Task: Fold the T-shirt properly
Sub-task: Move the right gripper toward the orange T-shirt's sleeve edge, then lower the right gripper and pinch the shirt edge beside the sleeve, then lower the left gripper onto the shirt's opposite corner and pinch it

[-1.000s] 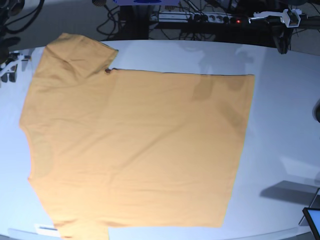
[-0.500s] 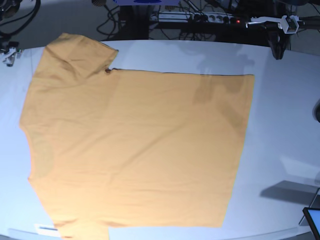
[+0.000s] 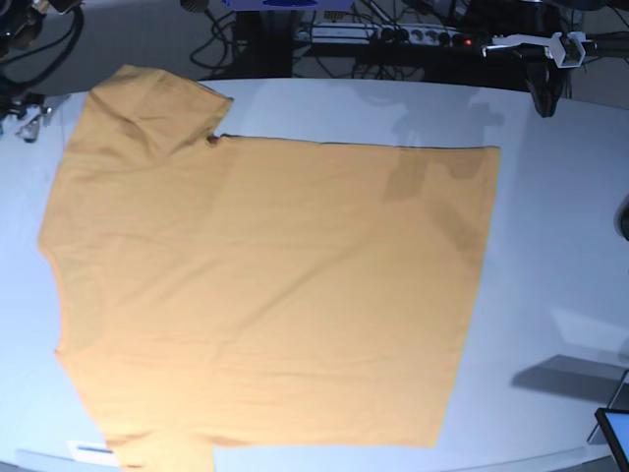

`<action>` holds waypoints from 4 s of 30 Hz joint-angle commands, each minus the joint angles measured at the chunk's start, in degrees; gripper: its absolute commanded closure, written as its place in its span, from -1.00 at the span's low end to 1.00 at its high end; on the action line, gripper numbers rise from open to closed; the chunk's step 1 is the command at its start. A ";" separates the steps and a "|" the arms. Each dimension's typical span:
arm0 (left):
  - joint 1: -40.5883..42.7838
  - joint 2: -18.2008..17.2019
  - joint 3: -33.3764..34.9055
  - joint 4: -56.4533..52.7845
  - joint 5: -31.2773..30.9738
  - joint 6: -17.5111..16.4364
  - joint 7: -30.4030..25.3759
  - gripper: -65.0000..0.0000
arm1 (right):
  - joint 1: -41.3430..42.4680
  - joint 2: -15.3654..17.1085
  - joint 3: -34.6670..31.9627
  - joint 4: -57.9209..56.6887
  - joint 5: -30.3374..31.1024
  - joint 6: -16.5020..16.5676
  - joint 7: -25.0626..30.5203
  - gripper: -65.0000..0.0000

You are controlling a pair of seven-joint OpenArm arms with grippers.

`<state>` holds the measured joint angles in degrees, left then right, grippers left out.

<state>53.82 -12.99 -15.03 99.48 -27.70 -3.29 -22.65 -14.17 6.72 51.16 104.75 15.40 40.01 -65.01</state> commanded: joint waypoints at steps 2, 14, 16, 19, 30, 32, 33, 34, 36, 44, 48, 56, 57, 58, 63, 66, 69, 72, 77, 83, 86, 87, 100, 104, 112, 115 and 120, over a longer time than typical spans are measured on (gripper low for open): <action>0.81 -0.41 -0.58 0.78 -0.30 0.26 -1.74 0.88 | -1.17 0.88 -3.29 0.96 0.21 -0.01 2.90 -0.28; 0.73 -0.41 -0.58 0.34 -0.30 0.26 -1.74 0.88 | -10.13 -1.40 -16.47 1.05 -1.11 -2.08 36.13 -0.28; 0.73 -0.41 -0.58 -0.19 -0.30 0.26 -1.74 0.88 | -10.92 -1.58 -17.71 1.05 -4.63 -5.50 41.58 -0.28; -0.06 -0.41 -0.58 -1.50 -0.30 0.26 -1.74 0.88 | -11.19 -4.39 -17.79 0.96 -10.87 -8.05 47.12 -0.28; -1.21 -0.41 -0.58 -3.35 -0.30 0.26 -1.83 0.88 | -10.92 -5.97 -14.72 1.05 -0.41 -3.04 35.52 -0.29; -1.30 -0.50 -0.58 -3.35 -0.30 0.26 -1.83 0.88 | -10.84 -5.97 -14.63 1.05 0.12 -3.13 35.17 -0.29; -1.30 -0.50 -0.58 -3.35 -0.30 0.26 -1.83 0.88 | -10.84 -5.97 -14.63 1.05 0.12 -3.13 35.17 -0.29; -1.30 -0.50 -0.58 -3.35 -0.30 0.26 -1.83 0.88 | -10.66 -5.97 -14.63 0.96 0.12 -3.13 35.17 -0.29; -1.30 -0.50 -0.58 -3.35 -0.30 0.26 -1.83 0.88 | -9.87 -5.97 -14.63 0.88 0.12 -3.13 35.17 -0.29; -2.17 -0.59 -0.58 -3.44 -0.30 0.26 -1.74 0.88 | -5.21 -4.04 -14.54 -3.43 -0.32 -3.22 31.65 -0.29; -2.09 -0.41 -1.98 -3.44 -0.30 0.26 -1.74 0.88 | -4.68 -2.98 -13.84 -4.05 -0.23 -3.48 30.86 -0.29; -2.17 -0.41 -3.74 -3.44 -0.30 0.26 -1.74 0.88 | -3.63 -1.93 -5.13 -3.87 0.03 -2.87 26.46 -0.29; -2.26 -0.41 -3.65 -3.44 -0.30 0.26 -1.74 0.88 | -3.63 -1.84 -5.13 -4.05 0.12 -2.25 26.46 -0.29; -2.44 -0.41 -3.57 -3.44 -0.30 0.26 -1.65 0.88 | -3.63 -2.02 -5.05 -4.05 0.03 -1.64 26.38 -0.29; -2.70 -0.32 -3.65 -3.17 -0.30 0.26 1.95 0.88 | -3.80 -3.25 -5.22 -4.13 0.03 -0.49 25.32 -0.29; -3.23 -0.32 -3.65 -3.35 -0.30 0.26 2.22 0.88 | -3.54 -3.69 -5.22 -4.31 0.03 -0.01 23.56 -0.29; -3.23 -0.32 -3.65 -3.35 -0.30 0.26 2.04 0.88 | -3.01 -3.78 -5.31 -5.63 0.03 -0.01 23.48 -0.29; -3.23 -0.32 -3.65 -3.35 -0.30 0.26 2.04 0.88 | -2.84 -3.78 -5.31 -7.30 0.12 -0.01 23.39 -0.29; -3.32 -0.32 -3.65 -3.35 -0.30 0.26 1.95 0.88 | -2.75 -3.86 -5.40 -9.58 0.12 -0.01 23.39 -0.29; -3.58 -0.32 -3.74 -3.35 -0.30 0.26 1.95 0.88 | -2.75 -3.86 -7.24 -9.67 1.96 -0.01 21.45 -0.28; -3.58 -0.32 -3.74 -3.35 -0.30 0.26 1.95 0.88 | -2.31 -3.95 -7.24 -9.67 1.96 -0.01 20.93 -0.28; -3.58 -0.32 -3.74 -3.35 -0.30 0.26 2.04 0.88 | -2.22 -3.95 -7.33 -9.67 1.96 -0.01 20.93 -0.28; -3.67 -0.32 -3.74 -3.35 -0.30 0.26 2.30 0.88 | -1.96 -4.57 -7.33 -9.67 1.96 -0.01 19.08 1.00; -3.67 -0.32 -3.74 -3.44 -0.30 0.26 2.30 0.88 | -1.96 -4.57 -7.33 -9.67 1.96 -0.01 19.08 0.98; -6.13 -0.59 -3.74 -7.75 -0.38 0.26 2.39 0.87 | -1.96 -4.57 -7.42 -9.67 1.96 -0.01 19.08 0.99; -7.45 -0.94 -3.74 -9.77 -0.56 0.26 2.48 0.73 | -1.96 -4.48 -7.42 -9.67 1.96 -0.01 19.17 0.99; -9.30 -0.94 -3.74 -10.56 -0.65 -0.01 6.00 0.44 | -1.96 -4.48 -7.42 -9.67 1.96 -0.01 19.08 0.99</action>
<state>43.79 -13.37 -18.28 88.09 -28.34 -3.42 -15.18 -16.03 1.87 43.83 94.65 17.91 39.64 -44.69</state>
